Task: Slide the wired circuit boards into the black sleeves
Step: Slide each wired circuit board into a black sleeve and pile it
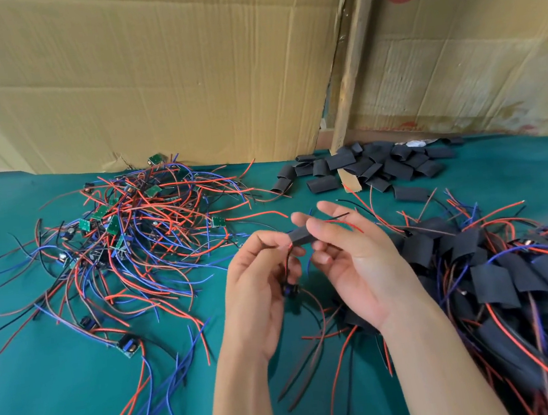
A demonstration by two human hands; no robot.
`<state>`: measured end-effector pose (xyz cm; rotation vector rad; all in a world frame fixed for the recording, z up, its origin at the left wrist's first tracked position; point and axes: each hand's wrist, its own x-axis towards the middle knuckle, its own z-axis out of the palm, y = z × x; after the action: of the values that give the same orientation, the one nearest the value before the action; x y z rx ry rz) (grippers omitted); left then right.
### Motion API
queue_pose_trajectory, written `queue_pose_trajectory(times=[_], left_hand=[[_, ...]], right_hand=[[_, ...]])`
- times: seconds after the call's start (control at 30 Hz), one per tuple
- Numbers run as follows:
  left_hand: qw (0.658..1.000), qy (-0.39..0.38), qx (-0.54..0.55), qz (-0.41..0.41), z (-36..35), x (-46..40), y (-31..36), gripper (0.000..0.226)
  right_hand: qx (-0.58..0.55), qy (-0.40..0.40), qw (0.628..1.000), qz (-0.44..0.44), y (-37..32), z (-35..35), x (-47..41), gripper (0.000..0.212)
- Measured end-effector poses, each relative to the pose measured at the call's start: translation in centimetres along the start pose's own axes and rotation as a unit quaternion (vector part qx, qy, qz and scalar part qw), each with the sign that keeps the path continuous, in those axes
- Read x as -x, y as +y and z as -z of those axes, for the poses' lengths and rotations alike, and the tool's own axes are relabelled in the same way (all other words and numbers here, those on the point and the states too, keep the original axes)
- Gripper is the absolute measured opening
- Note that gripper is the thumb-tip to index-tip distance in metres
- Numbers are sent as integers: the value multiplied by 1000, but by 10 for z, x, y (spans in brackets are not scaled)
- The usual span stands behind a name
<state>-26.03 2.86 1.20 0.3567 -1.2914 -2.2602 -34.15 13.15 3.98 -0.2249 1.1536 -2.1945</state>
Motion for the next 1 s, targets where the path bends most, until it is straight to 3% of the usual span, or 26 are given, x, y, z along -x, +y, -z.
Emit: queue_pose_trajectory(times=[0.1, 0.23, 0.43, 0.67, 0.83, 1.0], left_hand=[[1000, 28, 10, -8, -2, -1, -1, 16], [999, 22, 31, -4, -2, -2, -3, 23], [997, -57, 38, 28, -3, 1, -7, 35], [999, 16, 47, 15, -6, 1, -6, 27], [998, -4, 50, 28, -7, 3, -2, 24], [995, -43, 77, 43, -9, 4, -1, 23]], right_hand=[[32, 12, 999, 16, 2, -2, 1, 43], [52, 16, 998, 44, 1, -3, 3, 36], [-81, 49, 990, 101, -12, 1, 2, 28], [-121, 57, 982, 133, -14, 2, 2, 30], [-150, 45, 980, 121, -15, 4, 2, 22], [-151, 46, 982, 105, -10, -1, 3, 51]])
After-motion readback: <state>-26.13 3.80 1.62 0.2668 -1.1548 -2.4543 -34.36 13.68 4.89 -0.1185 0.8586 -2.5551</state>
